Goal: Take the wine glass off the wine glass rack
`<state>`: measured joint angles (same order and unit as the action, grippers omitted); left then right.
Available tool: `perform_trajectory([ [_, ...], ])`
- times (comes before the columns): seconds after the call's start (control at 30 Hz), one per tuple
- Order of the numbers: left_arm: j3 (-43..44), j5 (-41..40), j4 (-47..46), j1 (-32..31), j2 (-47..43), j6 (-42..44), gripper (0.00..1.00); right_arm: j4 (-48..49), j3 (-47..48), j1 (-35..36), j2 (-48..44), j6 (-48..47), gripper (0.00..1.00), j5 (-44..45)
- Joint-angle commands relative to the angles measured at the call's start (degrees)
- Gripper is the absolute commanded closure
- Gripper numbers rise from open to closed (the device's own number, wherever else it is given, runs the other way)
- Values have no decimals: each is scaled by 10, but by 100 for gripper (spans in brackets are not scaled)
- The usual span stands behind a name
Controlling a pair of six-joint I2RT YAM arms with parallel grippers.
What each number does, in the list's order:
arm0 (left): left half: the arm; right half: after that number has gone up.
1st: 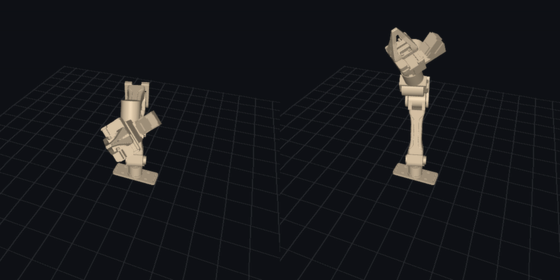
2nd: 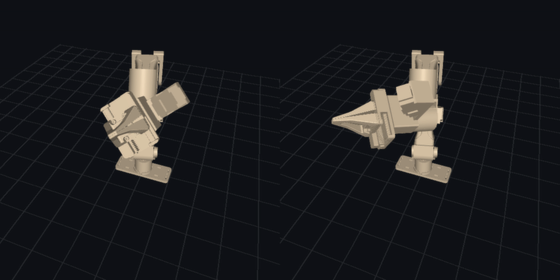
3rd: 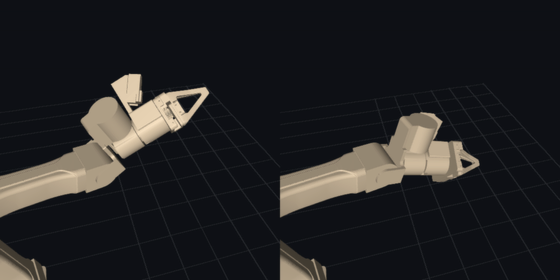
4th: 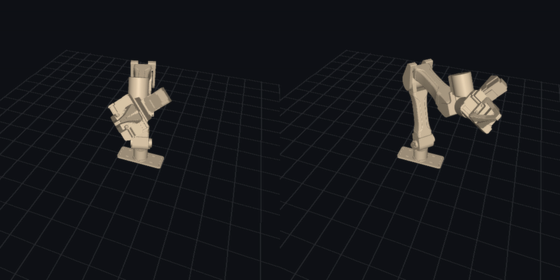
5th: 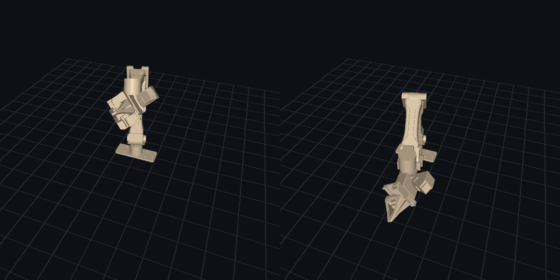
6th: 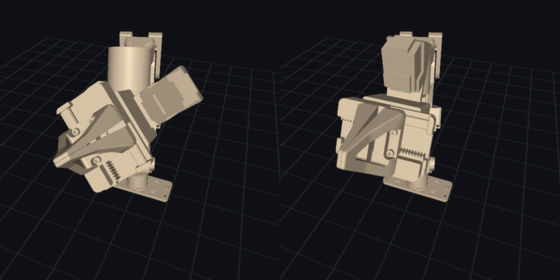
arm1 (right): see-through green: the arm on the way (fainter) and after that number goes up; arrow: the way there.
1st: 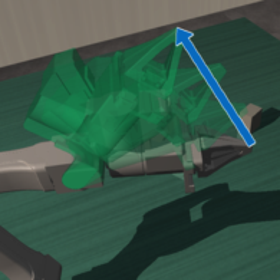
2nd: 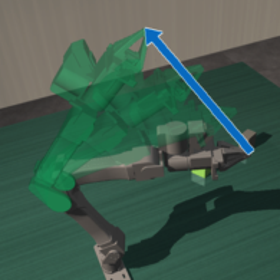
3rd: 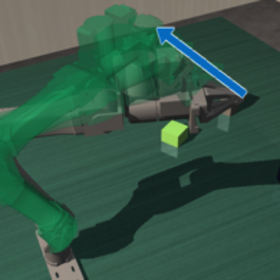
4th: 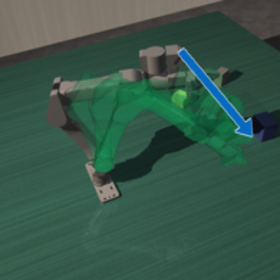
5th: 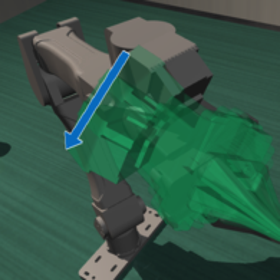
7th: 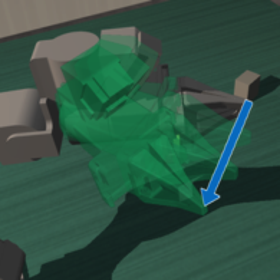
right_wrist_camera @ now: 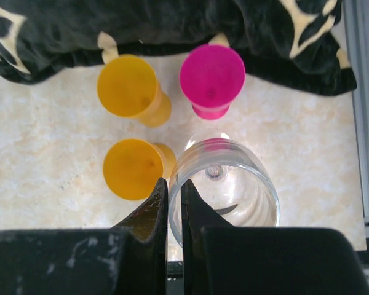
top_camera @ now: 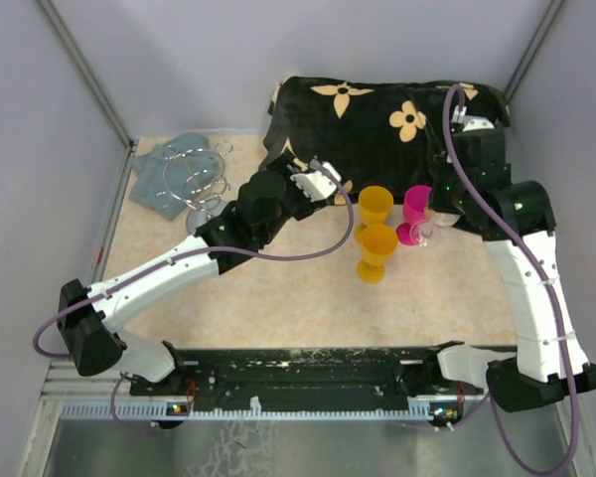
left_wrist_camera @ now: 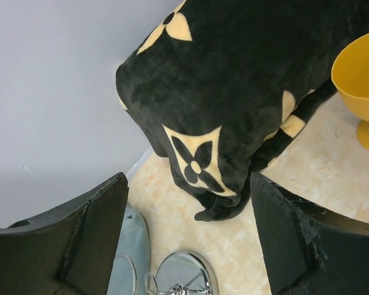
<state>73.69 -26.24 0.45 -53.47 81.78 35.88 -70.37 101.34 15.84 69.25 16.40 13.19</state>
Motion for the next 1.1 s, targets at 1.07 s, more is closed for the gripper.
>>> perform_trajectory([
  [1.07,55,10,42,9,16,-34,16,273,-404,-4,-73,61,100,18],
])
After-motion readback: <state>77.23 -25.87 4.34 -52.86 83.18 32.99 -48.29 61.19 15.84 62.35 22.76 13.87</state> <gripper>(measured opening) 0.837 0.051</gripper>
